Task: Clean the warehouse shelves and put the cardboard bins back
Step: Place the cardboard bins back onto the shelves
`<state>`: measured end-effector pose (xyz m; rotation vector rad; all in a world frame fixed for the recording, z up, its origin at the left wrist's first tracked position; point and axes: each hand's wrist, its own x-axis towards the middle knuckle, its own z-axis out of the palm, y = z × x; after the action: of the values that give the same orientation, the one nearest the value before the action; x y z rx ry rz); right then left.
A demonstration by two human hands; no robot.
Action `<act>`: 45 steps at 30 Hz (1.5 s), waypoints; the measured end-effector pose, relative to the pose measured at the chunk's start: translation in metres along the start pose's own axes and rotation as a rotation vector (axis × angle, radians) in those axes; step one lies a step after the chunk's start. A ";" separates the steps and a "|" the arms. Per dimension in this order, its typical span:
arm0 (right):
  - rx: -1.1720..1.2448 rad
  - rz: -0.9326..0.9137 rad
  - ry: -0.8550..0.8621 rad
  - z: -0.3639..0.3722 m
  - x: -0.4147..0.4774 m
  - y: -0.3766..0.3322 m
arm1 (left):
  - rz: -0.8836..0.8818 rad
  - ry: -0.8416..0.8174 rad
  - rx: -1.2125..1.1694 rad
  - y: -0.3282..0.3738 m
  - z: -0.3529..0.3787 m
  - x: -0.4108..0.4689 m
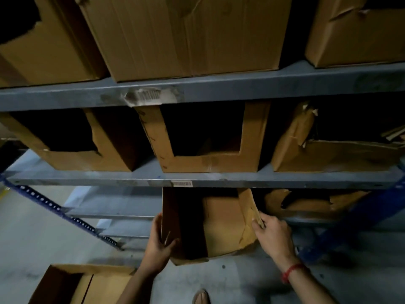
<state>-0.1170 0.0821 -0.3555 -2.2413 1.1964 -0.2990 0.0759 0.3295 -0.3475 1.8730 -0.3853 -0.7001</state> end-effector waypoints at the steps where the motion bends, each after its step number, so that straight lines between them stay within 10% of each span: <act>1: -0.007 0.011 0.014 0.002 0.005 -0.003 | -0.001 -0.014 0.005 0.000 -0.001 0.013; 31: 0.731 0.668 0.330 0.030 0.112 -0.035 | -0.077 -0.109 0.783 0.031 0.051 0.191; 45: 0.699 0.425 0.184 0.085 0.047 -0.047 | -0.068 -0.005 0.222 -0.018 0.038 0.091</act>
<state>-0.0201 0.0962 -0.4003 -1.3517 1.3599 -0.6442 0.1216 0.2584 -0.4004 2.1022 -0.4175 -0.7322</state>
